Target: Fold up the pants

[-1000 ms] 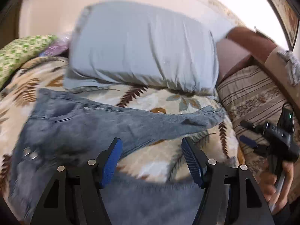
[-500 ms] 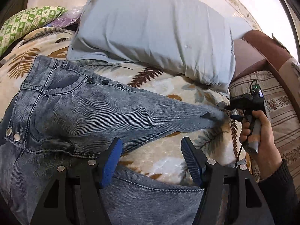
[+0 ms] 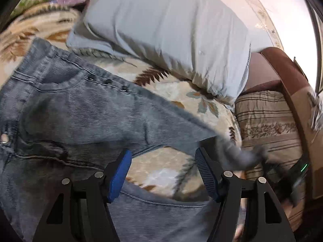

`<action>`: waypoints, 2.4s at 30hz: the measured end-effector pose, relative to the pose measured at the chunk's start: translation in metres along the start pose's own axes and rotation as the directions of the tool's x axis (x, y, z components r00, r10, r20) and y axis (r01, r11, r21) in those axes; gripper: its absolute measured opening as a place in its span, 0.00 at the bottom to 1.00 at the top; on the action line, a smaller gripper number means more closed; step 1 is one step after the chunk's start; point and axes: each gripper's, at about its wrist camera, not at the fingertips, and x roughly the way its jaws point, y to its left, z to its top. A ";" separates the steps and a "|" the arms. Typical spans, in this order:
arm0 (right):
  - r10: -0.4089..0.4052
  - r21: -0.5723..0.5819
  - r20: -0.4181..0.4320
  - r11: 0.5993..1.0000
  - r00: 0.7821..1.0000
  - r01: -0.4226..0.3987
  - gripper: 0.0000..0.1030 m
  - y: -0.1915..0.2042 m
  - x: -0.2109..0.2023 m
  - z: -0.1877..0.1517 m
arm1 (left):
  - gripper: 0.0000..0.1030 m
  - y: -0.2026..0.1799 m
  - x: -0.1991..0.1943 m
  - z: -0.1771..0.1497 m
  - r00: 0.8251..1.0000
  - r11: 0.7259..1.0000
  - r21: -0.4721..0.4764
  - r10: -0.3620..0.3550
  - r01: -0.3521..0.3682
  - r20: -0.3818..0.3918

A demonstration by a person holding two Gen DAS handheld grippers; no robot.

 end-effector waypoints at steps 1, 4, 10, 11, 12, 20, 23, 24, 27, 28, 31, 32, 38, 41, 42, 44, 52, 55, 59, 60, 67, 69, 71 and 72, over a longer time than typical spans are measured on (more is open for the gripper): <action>-0.014 0.013 -0.007 1.000 1.000 0.014 0.10 -0.010 0.003 -0.009 | 0.64 -0.003 0.006 0.006 1.000 1.000 -0.004 0.006 -0.006 -0.030; -0.001 0.103 -0.065 0.995 0.998 0.008 0.10 -0.035 0.014 -0.021 | 0.64 -0.011 0.026 0.033 0.997 0.997 -0.065 0.026 -0.031 -0.071; 0.013 0.054 0.012 0.998 1.000 -0.014 0.10 -0.019 -0.021 -0.027 | 0.63 -0.040 0.098 0.080 0.972 0.982 -0.094 0.142 -0.162 -0.188; 0.008 0.038 0.007 0.999 1.000 -0.008 0.10 -0.017 -0.024 -0.029 | 0.62 -0.042 0.113 0.083 0.960 0.975 -0.093 0.180 -0.204 -0.216; -0.002 0.022 0.001 1.000 1.000 0.002 0.10 -0.017 -0.023 -0.031 | 0.62 -0.045 0.126 0.087 0.944 0.965 -0.077 0.229 -0.253 -0.236; -0.048 0.068 -0.055 0.996 0.997 0.051 0.10 -0.036 -0.012 -0.023 | 0.11 -0.034 0.160 0.095 0.816 0.834 -0.110 0.489 -0.541 -0.308; -0.052 0.070 -0.070 0.996 0.996 0.056 0.10 -0.040 -0.010 -0.021 | 0.04 -0.027 0.140 0.096 0.881 0.866 -0.218 0.390 -0.450 -0.267; -0.045 0.075 -0.072 0.996 0.996 0.051 0.10 -0.041 -0.009 -0.019 | 0.04 -0.027 0.124 0.098 0.917 0.887 -0.255 0.335 -0.384 -0.217; 0.046 0.138 -0.057 0.990 0.997 -0.038 0.10 -0.052 -0.012 -0.014 | 0.03 -0.034 0.070 0.092 0.972 0.931 -0.280 0.225 -0.233 -0.063; 0.074 0.145 -0.050 0.987 0.996 -0.066 0.10 -0.052 -0.014 -0.013 | 0.03 -0.035 0.057 0.087 0.980 0.939 -0.284 0.196 -0.194 -0.023; 0.105 0.109 -0.032 0.989 0.994 -0.101 0.10 -0.042 -0.020 -0.012 | 0.03 -0.031 0.008 0.056 0.986 0.955 -0.273 0.141 -0.112 0.088; 0.114 0.102 -0.033 0.989 0.993 -0.110 0.10 -0.039 -0.022 -0.012 | 0.03 -0.024 -0.005 0.043 0.987 0.956 -0.285 0.110 -0.073 0.117; 0.170 0.029 0.002 0.985 0.985 -0.170 0.10 -0.029 -0.064 -0.025 | 0.03 0.011 -0.051 -0.043 0.986 0.932 -0.353 -0.029 0.086 0.164; 0.160 0.043 -0.007 0.986 0.987 -0.159 0.10 -0.041 -0.087 -0.047 | 0.03 0.027 -0.060 -0.087 0.986 0.945 -0.320 -0.010 0.062 0.164; 0.114 0.040 -0.026 0.993 0.993 -0.113 0.10 -0.046 -0.090 -0.057 | 0.03 0.031 -0.058 -0.098 0.990 0.954 -0.299 0.015 0.027 0.138; 0.014 0.023 -0.083 1.000 0.996 -0.012 0.10 -0.054 -0.085 -0.075 | 0.03 0.039 -0.038 -0.112 0.990 0.964 -0.256 0.101 -0.071 0.103; -0.132 -0.116 -0.016 0.985 0.991 0.130 0.09 -0.032 -0.114 -0.095 | 0.03 0.018 -0.069 -0.142 0.988 0.985 -0.173 0.036 -0.009 0.154; -0.234 -0.146 -0.053 0.963 0.971 0.225 0.09 -0.039 -0.111 -0.106 | 0.03 0.022 -0.056 -0.167 0.990 0.987 -0.131 0.107 -0.095 0.087; -0.196 -0.017 -0.129 0.981 0.972 0.196 0.09 -0.065 -0.110 -0.105 | 0.03 0.035 -0.060 -0.189 0.993 0.981 -0.185 0.081 -0.064 0.084; -0.199 -0.028 -0.115 0.980 0.973 0.197 0.09 -0.062 -0.114 -0.105 | 0.03 0.033 -0.065 -0.191 0.992 0.984 -0.171 0.077 -0.059 0.103; -0.268 0.001 -0.191 0.962 0.944 0.274 0.16 -0.076 -0.100 -0.111 | 0.05 0.035 -0.033 -0.208 0.979 0.975 -0.093 0.203 -0.200 0.020; -0.286 -0.038 -0.163 0.958 0.944 0.284 0.19 -0.071 -0.105 -0.112 | 0.05 0.029 -0.039 -0.207 0.980 0.979 -0.079 0.194 -0.190 0.048; -0.311 -0.078 -0.149 0.950 0.939 0.303 0.24 -0.065 -0.100 -0.115 | 0.05 0.027 -0.045 -0.211 0.978 0.978 -0.063 0.203 -0.200 0.049; -0.319 -0.095 -0.146 0.947 0.937 0.307 0.29 -0.061 -0.098 -0.117 | 0.09 0.026 -0.043 -0.211 0.975 0.975 -0.045 0.221 -0.219 0.034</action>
